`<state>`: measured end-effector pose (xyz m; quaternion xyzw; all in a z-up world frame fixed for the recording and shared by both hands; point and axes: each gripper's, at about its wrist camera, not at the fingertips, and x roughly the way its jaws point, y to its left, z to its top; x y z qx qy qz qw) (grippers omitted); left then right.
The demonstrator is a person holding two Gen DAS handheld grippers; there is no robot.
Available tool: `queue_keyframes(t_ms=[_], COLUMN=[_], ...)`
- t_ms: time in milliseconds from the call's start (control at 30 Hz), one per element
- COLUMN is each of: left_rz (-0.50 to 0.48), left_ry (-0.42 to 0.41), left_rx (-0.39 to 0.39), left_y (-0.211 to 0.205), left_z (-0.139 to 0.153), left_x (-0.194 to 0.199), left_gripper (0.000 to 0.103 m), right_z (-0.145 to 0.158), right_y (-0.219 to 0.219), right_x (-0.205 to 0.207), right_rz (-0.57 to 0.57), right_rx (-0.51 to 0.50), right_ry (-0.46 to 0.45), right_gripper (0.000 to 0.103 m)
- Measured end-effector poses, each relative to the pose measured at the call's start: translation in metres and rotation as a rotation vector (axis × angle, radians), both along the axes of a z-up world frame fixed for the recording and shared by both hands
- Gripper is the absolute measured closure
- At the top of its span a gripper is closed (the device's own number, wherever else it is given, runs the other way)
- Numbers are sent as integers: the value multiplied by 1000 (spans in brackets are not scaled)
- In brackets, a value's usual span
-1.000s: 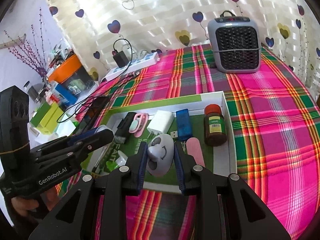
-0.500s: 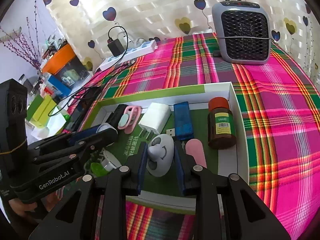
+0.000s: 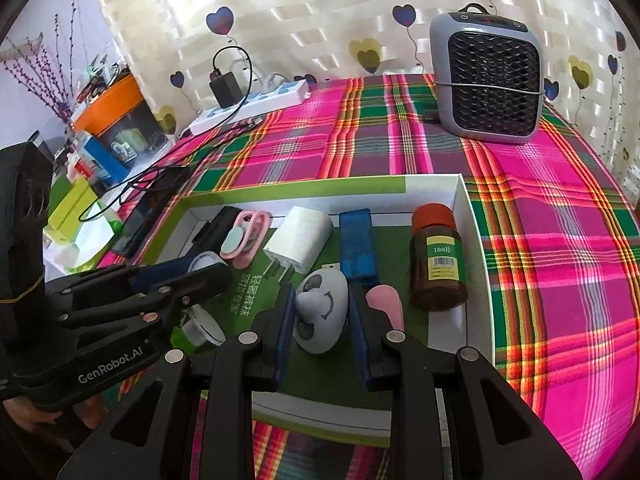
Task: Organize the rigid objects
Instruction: 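Carry the translucent cup and white gadget over the box with both tools, then open the left tool to drop the cup in the box while the right tool releases the gadget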
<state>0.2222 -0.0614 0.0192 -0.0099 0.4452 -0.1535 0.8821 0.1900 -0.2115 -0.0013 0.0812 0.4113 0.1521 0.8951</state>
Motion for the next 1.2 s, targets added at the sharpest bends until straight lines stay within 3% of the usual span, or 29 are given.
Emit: queue_keyframes(t_ms=[1200], left_rz=[11], left_ry=[24], left_rx=[40], left_y=[-2], left_z=[-8], left_x=[5], left_gripper=[74], right_z=[0], right_y=[2], right_x=[0], right_rz=[1], right_rx=[-18], right_ry=[-21], right_gripper=[75])
